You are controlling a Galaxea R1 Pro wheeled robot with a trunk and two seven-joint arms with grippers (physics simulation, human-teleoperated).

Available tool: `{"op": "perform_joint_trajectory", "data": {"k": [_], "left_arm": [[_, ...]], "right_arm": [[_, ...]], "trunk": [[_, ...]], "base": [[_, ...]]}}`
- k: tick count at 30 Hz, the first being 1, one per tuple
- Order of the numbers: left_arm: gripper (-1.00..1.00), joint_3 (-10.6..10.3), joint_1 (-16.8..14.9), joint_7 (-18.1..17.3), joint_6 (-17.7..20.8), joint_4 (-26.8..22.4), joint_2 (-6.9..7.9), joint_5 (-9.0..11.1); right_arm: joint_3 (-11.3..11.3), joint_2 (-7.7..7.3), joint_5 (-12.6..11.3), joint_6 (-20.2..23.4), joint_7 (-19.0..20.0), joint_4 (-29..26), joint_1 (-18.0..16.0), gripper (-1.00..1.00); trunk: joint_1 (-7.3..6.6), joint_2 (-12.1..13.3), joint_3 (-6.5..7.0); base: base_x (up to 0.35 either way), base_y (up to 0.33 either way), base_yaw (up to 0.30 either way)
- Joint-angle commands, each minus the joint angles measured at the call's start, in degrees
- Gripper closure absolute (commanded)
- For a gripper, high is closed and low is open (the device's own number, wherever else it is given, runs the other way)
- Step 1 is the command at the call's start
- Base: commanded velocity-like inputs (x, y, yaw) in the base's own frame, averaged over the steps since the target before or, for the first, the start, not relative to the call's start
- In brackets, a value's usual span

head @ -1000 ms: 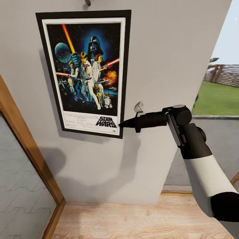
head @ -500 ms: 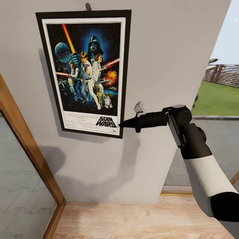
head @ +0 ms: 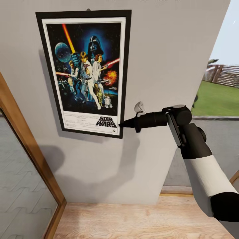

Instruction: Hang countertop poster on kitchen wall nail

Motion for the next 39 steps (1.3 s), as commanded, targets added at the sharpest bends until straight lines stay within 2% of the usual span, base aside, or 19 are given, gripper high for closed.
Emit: {"op": "perform_joint_trajectory", "data": {"k": [1, 32, 39], "left_arm": [[-1.00, -0.47, -0.03, -0.11, -0.26, 0.01, 0.01, 0.44], [-1.00, -0.47, -0.06, -0.11, -0.26, 0.01, 0.01, 0.44], [-1.00, -0.49, -0.05, -0.11, -0.26, 0.01, 0.01, 0.44]], "right_arm": [[0.04, -0.03, 0.00, 0.53, 0.18, -0.02, -0.07, 1.00], [0.02, -0.03, 0.00, 0.53, 0.19, -0.02, -0.07, 1.00], [-1.79, -0.03, -0.15, 0.53, 0.24, -0.02, -0.07, 1.00]], "trunk": [[-0.21, 0.34, 0.10], [-7.02, 12.78, 5.66], [-8.56, 15.59, 6.92]], "base": [[0.000, 0.000, 0.000], [0.000, 0.000, 0.000], [0.000, 0.000, 0.000]]}}
